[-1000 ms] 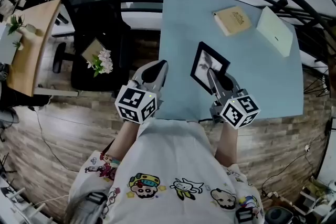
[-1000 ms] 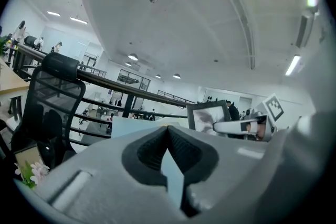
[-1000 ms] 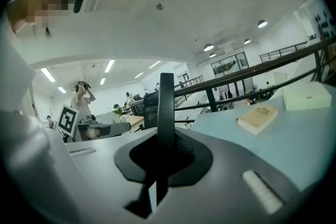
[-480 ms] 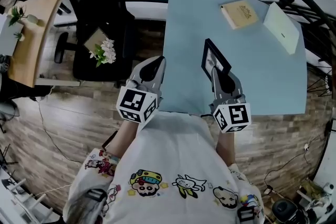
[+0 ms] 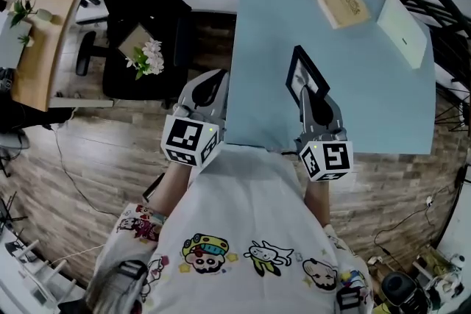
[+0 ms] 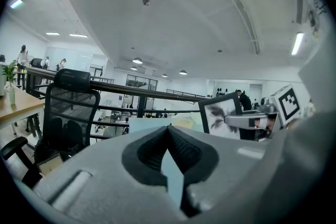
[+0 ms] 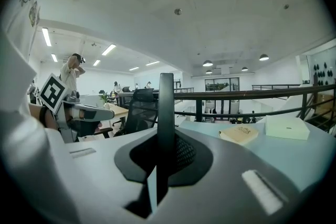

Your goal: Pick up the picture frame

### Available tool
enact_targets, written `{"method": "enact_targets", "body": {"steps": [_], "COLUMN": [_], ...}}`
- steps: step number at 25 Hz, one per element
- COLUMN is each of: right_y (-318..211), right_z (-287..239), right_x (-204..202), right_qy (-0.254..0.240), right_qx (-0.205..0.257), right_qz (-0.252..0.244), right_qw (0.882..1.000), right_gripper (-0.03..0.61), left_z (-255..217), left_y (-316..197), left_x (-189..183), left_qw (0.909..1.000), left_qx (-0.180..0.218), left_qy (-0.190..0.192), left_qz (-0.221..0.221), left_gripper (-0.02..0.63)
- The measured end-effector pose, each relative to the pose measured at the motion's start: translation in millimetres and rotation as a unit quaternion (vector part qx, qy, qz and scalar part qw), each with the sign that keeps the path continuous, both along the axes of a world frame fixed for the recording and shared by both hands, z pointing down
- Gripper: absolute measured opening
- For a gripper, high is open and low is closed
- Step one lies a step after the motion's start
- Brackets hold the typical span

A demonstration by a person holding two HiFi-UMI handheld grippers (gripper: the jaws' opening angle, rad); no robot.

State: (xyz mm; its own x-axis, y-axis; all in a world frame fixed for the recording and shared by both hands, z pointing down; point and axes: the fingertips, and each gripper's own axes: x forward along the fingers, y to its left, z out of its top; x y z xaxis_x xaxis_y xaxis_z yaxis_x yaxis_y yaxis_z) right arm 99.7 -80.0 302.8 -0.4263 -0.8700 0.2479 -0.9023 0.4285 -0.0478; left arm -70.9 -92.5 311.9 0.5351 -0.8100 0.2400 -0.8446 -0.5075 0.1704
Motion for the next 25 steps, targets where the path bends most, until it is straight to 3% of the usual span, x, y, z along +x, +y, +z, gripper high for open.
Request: {"method": "enact_targets", "body": {"steps": [25], "right_y": [-4.0], "right_z": [8.1], "right_x": [-1.4], "right_qy": [-0.024], "right_qx": [-0.018], "right_qz": [-0.018], "right_qw": [0.999], "right_gripper": [0.023], "left_z": [3.6], "left_y": [-0.9], "left_x": [0.3], "left_qw": [0.9999], "left_qx": [-0.010], "left_qy": [0.001], "left_qz": [-0.010], "left_gripper": [-0.002]}}
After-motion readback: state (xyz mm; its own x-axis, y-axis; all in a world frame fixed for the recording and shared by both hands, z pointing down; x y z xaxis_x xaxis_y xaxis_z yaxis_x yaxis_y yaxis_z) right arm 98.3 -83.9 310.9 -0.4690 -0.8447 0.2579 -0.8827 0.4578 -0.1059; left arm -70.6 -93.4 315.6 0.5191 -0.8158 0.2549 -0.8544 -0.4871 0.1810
